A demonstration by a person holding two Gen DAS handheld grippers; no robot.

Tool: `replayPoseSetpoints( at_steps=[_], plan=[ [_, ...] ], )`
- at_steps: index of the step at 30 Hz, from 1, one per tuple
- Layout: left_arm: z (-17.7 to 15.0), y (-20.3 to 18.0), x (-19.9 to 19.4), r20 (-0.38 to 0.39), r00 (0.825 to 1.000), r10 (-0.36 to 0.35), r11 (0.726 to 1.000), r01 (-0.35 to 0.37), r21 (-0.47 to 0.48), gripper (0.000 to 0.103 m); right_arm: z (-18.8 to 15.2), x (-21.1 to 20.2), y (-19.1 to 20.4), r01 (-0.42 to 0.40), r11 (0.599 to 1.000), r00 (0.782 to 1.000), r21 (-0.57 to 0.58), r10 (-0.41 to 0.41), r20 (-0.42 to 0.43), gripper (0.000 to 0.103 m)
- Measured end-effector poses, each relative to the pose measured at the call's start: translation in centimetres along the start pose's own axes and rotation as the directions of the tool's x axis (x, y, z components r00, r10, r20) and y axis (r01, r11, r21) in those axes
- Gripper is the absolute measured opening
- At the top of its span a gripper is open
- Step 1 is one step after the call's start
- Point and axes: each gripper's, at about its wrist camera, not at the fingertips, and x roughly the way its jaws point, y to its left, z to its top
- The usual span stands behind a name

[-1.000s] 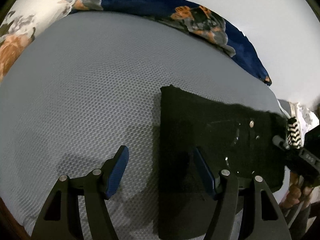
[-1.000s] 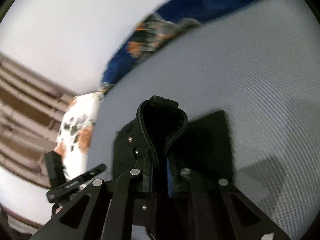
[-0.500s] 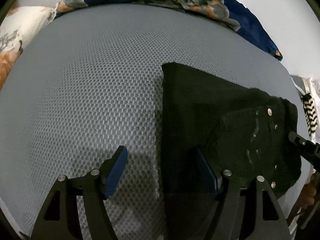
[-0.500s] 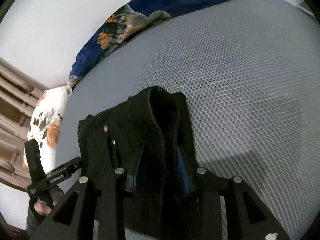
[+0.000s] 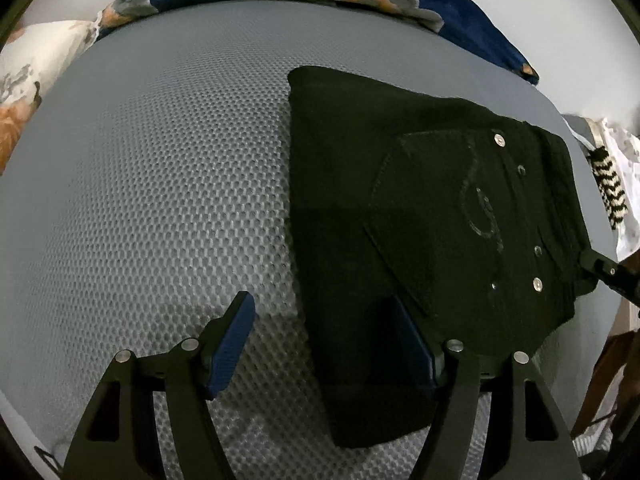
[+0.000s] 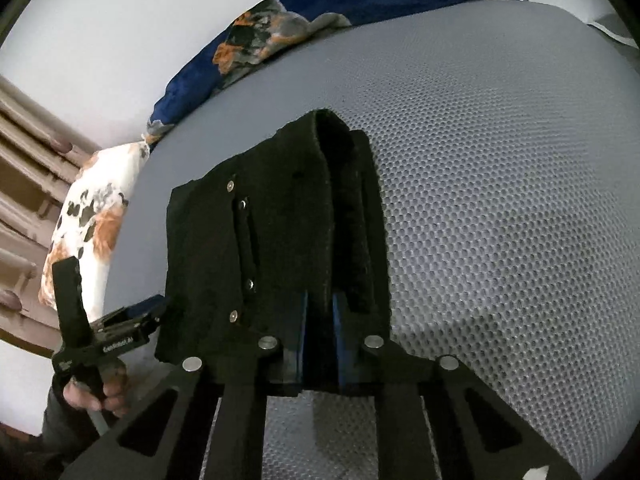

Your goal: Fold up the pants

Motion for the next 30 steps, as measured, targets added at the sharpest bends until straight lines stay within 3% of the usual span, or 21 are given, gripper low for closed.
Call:
replayPoseSetpoints(
  at_steps=[9, 19, 24, 27, 28, 30],
  plan=[
    [-1.6, 0.0, -0.5, 0.018, 1.0, 0.025, 1.0, -0.025, 0.015, 0.071, -2.3, 0.2, -0.9, 0.04, 0.999, 0.999, 0.028, -0.04, -0.008, 0.008],
    [-1.2, -0.4, 0.0, 0.031, 0.999, 0.039, 0.999, -0.04, 0.008, 0.077, -2.3, 0.6, -0.8, 0.04, 0.998, 0.999, 0.056, -0.04, -0.007, 0.01],
    [-1.1, -0.5, 0.0, 0.036, 0.998, 0.05, 0.999, -0.05, 0.01, 0.078, -2.1, 0.4, -0.2, 0.086, 0.996, 0.996, 0.004, -0.086, 0.007, 0.014],
    [-0.9, -0.6, -0.4, 0.043, 0.997, 0.057, 0.998, -0.058, 0.015, 0.078, -2.0, 0.2, 0.2, 0.119, 0.993, 0.993, -0.007, -0.119, 0.015, 0.026],
    [-0.8, -0.6, -0.5, 0.047, 0.998, 0.052, 0.998, -0.053, 0.016, 0.078, -2.0, 0.0, 0.2, 0.139, 0.99, 0.99, -0.006, -0.139, 0.019, 0.034],
    [-0.6, -0.3, -1.1, 0.065, 0.998, 0.025, 1.0, -0.025, 0.01, 0.078, -2.0, -0.5, 0.2, 0.149, 0.989, 0.988, -0.01, -0.149, 0.04, 0.038]
  ],
)
